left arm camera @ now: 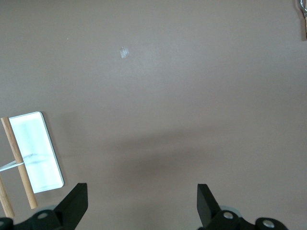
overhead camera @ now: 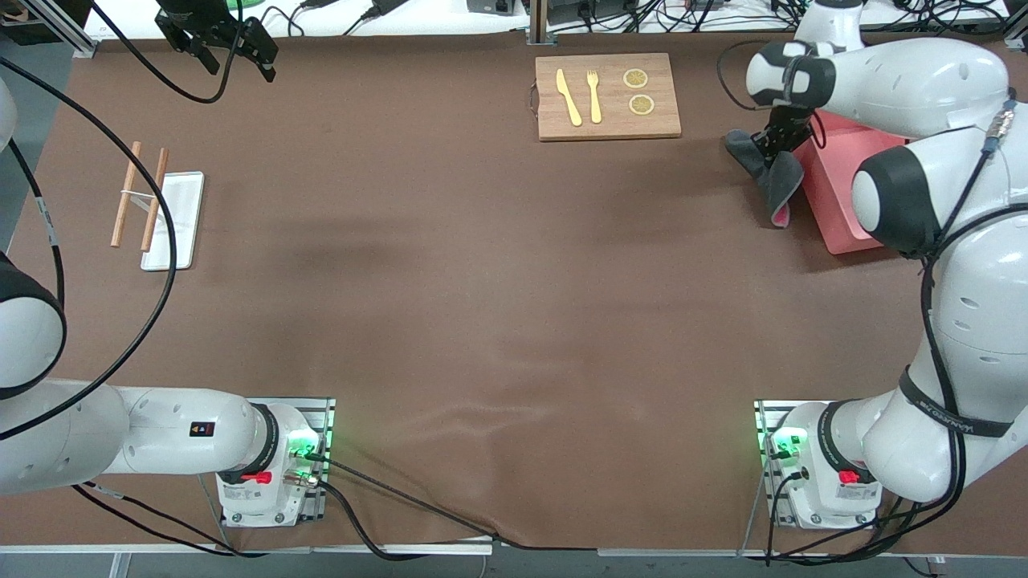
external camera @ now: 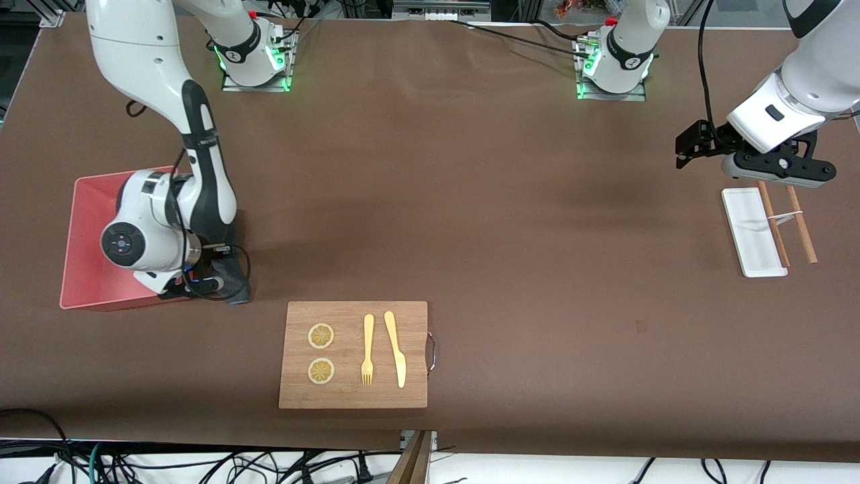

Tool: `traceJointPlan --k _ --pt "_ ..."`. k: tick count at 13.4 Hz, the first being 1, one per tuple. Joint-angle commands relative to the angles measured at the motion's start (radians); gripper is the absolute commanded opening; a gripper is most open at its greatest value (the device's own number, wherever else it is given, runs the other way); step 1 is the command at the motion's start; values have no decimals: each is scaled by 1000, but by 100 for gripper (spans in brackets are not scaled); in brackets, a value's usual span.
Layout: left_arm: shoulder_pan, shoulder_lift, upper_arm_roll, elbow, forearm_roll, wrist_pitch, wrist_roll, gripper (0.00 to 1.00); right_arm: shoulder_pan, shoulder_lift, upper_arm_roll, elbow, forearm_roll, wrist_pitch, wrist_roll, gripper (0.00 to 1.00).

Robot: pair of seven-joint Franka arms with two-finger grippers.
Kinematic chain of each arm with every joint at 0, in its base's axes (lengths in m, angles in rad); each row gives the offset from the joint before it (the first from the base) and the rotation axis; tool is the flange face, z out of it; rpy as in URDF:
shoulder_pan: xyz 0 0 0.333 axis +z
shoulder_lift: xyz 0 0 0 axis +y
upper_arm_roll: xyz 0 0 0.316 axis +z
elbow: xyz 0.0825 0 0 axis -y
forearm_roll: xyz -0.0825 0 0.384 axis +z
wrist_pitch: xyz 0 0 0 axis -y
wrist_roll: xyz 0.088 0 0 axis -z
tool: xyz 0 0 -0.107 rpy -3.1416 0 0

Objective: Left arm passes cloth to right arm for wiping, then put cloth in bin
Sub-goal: 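Move the cloth with the right gripper over the pink bin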

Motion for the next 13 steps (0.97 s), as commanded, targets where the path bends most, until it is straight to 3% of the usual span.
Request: traceJointPlan --k 1,3,7,10,13 --pt "-5 15 -2 33 27 -25 -12 100 1 -89 -52 88 9 -216 -36 0" --pt "-5 21 -2 46 27 -28 -11 100 1 -114 -104 175 0 -360 -73 0" --pt "-5 21 -4 47 25 -28 -12 100 7 -138 -209 236 -68 -404 -222 0" --pt "-5 21 -4 47 25 -48 -12 100 6 -180 -294 130 -80 -387 -331 0" --pt "-5 21 -4 47 25 -48 -12 100 6 -219 -304 -60 -75 -219 -334 0"
